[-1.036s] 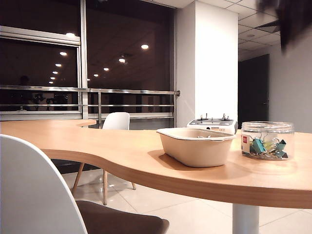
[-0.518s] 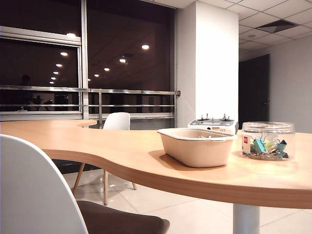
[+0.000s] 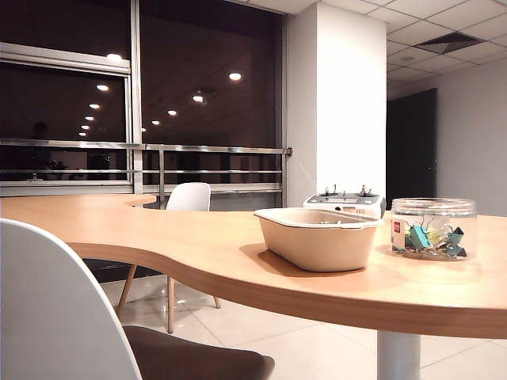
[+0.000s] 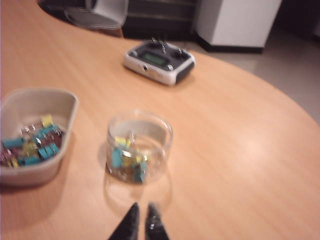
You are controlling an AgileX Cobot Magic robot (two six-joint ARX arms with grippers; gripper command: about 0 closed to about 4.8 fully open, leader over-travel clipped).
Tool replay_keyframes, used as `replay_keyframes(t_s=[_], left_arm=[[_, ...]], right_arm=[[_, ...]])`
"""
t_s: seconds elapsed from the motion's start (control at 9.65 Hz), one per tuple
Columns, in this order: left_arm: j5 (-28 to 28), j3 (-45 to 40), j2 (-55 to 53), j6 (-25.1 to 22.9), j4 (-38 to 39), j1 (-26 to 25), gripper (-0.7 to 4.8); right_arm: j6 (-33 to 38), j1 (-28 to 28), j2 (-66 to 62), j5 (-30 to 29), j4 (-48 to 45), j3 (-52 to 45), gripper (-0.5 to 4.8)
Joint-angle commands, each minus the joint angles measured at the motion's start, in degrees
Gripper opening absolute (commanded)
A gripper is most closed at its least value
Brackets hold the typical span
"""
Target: Pick up the box filled with clips, pour some clips from it into the rectangular paper box, and then put the clip box back on the table.
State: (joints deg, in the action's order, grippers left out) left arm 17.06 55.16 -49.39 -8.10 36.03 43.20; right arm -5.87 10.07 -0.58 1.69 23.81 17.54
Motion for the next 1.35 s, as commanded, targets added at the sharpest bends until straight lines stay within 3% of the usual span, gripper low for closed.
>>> replay_keyframes(t_s=[0.1,0.21,0.41,0.52,0.73,0.83,0.93,1.04,1.14,1.35], left_arm=[[-11.8,-8.28,8.94,1.09,-11.37,-0.17,-0.07],[-14.88,-13.35,14.05,1.49,-14.16,-0.17,-0.07],[-15.96,-27.47,28.85,9.29,-16.94,-0.17,-0.07],[-19.26,-31.26,35.91,10.49,-17.81,-0.17,-0.07],[-29.16,-36.13,49.22,10.08,-16.06,-0.07,-0.07],[-36.48,-36.92,49.22,8.98,-16.06,-0.13,-0.07],[-39.95,-39.3,49.22,8.96,-18.34,-2.08,-0.07],[-34.99,-43.1,49.22,9.01,-25.03,-7.52,-0.07],[-16.96,-51.45,49.22,8.98,-31.02,-32.48,-0.07],[-11.96,-54.14,49.22,8.96,-31.93,-39.76,-0.07]], right_arm=[[0.33,0.11,0.42,-0.55,-2.4,0.63,0.22],[0.33,0.07,0.44,0.37,-2.58,0.63,0.22],[0.33,0.11,0.44,0.98,-2.58,0.63,0.22],[0.33,0.11,0.44,0.98,-2.58,0.63,0.22],[0.31,0.11,0.44,0.96,-2.6,0.63,0.22],[0.31,0.13,0.24,2.47,-2.19,0.63,0.22],[0.31,0.13,0.42,2.45,-2.19,0.63,0.22],[0.31,0.09,0.42,2.21,-2.19,0.63,0.22],[0.31,0.11,0.42,2.45,-2.16,0.63,0.22],[0.31,0.11,0.42,2.45,-2.16,0.63,0.22]])
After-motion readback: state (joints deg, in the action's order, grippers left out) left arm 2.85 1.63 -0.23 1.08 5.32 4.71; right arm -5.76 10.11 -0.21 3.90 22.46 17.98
